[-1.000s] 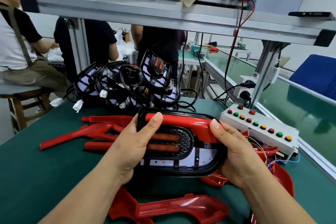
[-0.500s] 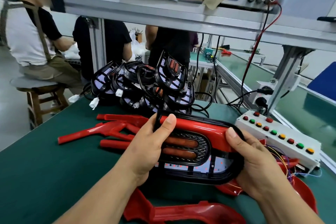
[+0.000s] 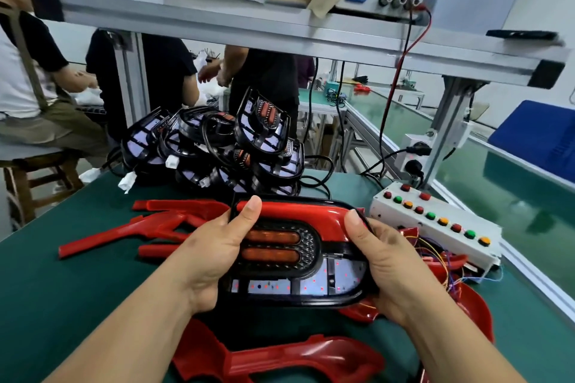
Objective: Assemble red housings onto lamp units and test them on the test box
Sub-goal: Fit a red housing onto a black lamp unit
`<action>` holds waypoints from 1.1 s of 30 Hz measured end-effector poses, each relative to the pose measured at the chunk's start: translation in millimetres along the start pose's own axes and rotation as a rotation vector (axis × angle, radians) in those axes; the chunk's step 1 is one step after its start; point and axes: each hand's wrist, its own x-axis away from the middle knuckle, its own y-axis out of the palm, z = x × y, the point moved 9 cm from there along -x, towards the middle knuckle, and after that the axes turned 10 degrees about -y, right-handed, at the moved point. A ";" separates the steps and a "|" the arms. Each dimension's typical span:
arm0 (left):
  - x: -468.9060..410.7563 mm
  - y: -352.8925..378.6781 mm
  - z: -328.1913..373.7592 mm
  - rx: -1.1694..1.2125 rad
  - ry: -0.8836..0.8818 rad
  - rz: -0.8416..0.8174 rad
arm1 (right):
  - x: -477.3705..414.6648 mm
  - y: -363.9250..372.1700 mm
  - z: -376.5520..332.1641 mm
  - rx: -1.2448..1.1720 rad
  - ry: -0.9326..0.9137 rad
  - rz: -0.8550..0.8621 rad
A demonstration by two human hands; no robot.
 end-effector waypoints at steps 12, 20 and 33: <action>0.5 -2.3 8.7 0.079 0.013 0.040 | 3.3 3.2 -47.1 0.681 -0.381 -0.074; -0.2 -3.9 13.3 0.082 0.102 0.070 | 5.8 18.3 -74.8 0.899 -0.631 -0.047; -7.0 -54.3 3.4 0.615 -0.056 0.197 | 8.1 -58.6 -52.3 1.243 -0.226 0.288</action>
